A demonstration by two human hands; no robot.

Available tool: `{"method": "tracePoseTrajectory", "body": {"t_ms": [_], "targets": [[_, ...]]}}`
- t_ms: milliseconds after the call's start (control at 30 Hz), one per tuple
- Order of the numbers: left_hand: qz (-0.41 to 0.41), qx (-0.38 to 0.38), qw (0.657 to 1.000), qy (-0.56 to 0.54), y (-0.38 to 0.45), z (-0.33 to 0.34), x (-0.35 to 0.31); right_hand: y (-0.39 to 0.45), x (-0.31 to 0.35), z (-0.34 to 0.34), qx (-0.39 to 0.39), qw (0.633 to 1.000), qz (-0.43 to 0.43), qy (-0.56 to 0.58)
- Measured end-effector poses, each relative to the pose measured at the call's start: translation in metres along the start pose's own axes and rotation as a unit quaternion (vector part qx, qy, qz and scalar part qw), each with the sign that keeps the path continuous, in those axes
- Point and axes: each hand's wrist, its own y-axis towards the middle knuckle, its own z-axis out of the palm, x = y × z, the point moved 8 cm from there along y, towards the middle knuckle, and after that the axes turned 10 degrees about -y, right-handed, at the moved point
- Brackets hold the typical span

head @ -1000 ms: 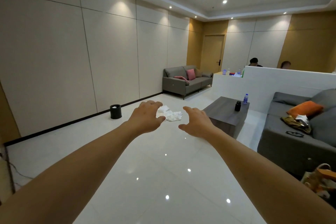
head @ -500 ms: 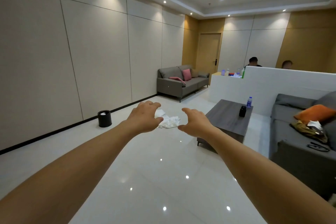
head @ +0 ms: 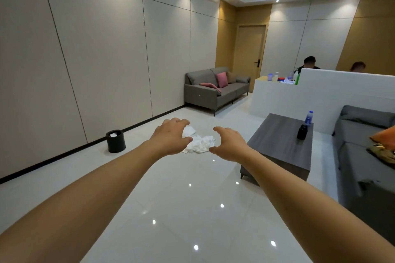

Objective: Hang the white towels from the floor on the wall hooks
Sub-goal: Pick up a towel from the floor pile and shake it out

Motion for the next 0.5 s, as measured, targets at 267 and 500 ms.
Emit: {"method": "tracePoseTrajectory", "body": {"t_ms": [267, 500], "targets": [[-0.025, 0.027, 0.999, 0.02, 0.189, 0.053, 0.058, 0.203, -0.05, 0.042, 0.037, 0.999, 0.004, 0.034], [-0.053, 0.032, 0.998, 0.007, 0.324, 0.081, 0.124, 0.349, -0.07, 0.078, 0.073, 0.996, 0.006, 0.052]]}}
